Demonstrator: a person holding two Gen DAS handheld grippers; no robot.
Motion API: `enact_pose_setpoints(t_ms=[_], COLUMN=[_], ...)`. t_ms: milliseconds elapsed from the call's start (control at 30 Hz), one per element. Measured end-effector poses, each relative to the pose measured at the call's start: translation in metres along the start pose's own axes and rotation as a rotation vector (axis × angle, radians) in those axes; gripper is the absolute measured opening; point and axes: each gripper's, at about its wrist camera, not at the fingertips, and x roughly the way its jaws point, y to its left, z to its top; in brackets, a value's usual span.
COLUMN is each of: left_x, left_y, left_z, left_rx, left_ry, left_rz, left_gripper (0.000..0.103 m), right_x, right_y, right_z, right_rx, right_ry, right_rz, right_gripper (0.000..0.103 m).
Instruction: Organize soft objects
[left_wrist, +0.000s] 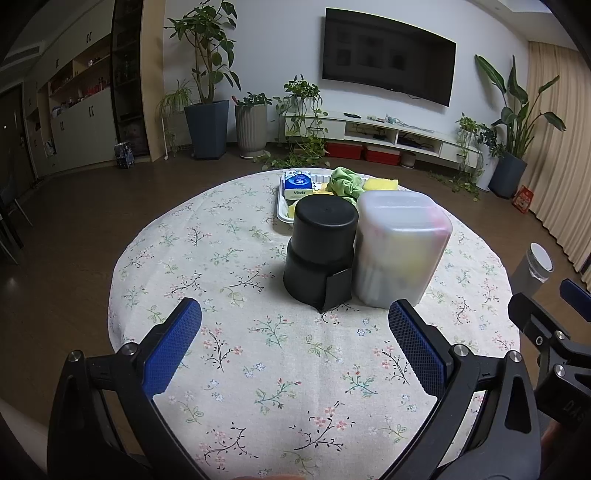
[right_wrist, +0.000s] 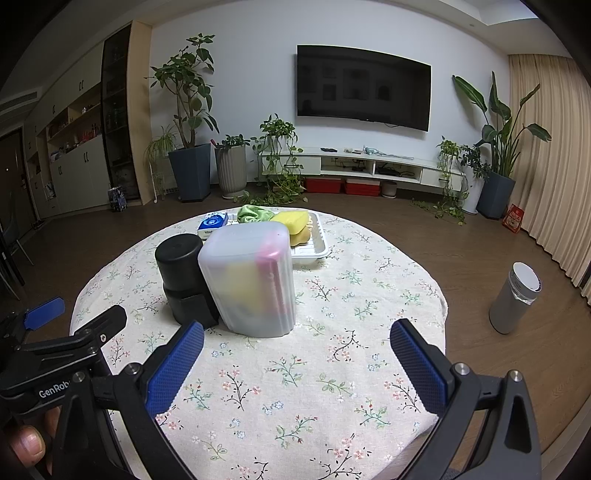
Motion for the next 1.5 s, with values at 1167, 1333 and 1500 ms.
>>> enact_pose_setpoints(t_ms=[1167,1333,1500], left_x=[-0.0014,-0.0016,-0.0023], left_y=[-0.0008,-0.0019,-0.0022], left_z=[0.0008,0.0008,0.0004], left_rx=[0.000,0.002,0.002], left_ry=[-0.008,-0.006,-0.007], left_rz=[-0.006,-0.007,-0.008], left_gripper=[0.103,0.103,0.103], right_x=[-0.0003,-0.0004,0.0000], right_y=[-0.0001,0.0000,-0.0001], right_z=[0.0012,0.0009,0.0008], right_rx=[0.001,0.001,0.000], right_ry=[-0.004,-0.005,-0.006], right_rz=[0.000,0.000,0.001], right_gripper=[0.103,0.103,0.103])
